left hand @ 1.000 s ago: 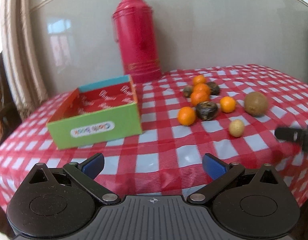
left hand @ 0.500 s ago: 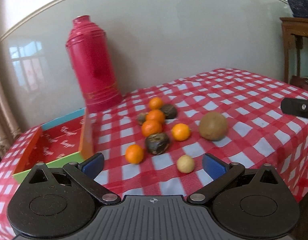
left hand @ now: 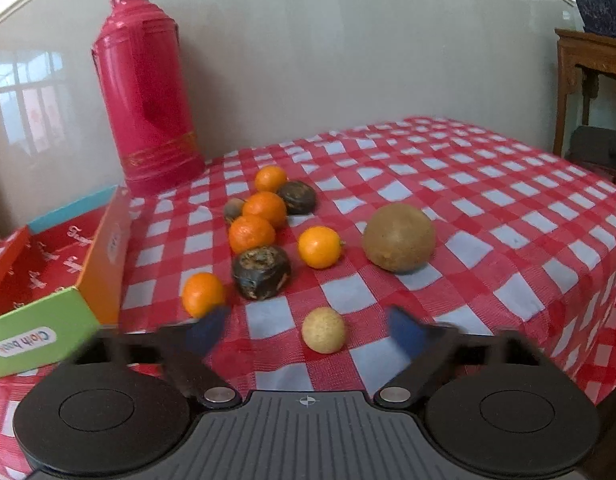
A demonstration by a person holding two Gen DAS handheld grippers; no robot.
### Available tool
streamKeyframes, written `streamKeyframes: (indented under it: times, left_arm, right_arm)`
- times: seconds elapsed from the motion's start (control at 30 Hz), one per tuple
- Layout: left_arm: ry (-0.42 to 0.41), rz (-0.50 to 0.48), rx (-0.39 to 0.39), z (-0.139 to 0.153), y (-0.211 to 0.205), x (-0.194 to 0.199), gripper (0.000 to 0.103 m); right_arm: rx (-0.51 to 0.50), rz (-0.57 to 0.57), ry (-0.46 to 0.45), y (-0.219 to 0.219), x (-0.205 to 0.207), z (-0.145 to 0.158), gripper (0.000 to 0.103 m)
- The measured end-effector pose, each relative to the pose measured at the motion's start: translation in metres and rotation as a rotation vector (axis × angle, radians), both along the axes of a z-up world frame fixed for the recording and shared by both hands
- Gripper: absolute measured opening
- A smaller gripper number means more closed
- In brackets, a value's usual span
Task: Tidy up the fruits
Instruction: 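Reach the left gripper to the small tan round fruit and grasp it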
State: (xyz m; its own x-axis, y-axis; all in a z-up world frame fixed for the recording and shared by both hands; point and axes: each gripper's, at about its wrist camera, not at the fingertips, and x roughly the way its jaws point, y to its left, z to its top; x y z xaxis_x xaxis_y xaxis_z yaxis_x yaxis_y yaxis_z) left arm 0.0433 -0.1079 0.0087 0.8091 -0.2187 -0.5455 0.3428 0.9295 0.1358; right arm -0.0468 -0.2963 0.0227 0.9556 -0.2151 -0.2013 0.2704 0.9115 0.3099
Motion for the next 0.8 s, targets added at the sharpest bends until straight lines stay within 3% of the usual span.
streamKeyframes:
  times: [0.33,0.47,0.63,0.7,0.8]
  left_arm:
    - [0.016,0.026,-0.055,-0.0009,0.0031,0.0036,0.073]
    - [0.039,0.022,-0.062,-0.0019,0.0012,0.0047,0.059]
    - [0.056,0.027,-0.077,-0.0042,0.0007,0.0046,0.056]
    - [0.065,0.023,-0.084,-0.0046,0.0005,0.0045,0.041]
    - [0.073,0.020,-0.089,-0.0048,0.0000,0.0047,0.035]
  right_arm:
    - [0.035,-0.019,0.007,-0.0020,0.0066,-0.0034,0.098]
    - [0.032,-0.012,0.011,-0.0004,0.0080,-0.0039,0.098]
    - [0.028,-0.005,0.012,0.0005,0.0079,-0.0041,0.098]
    - [0.031,-0.006,0.010,0.0009,0.0072,-0.0040,0.098]
    - [0.033,-0.003,0.013,0.0013,0.0074,-0.0044,0.098]
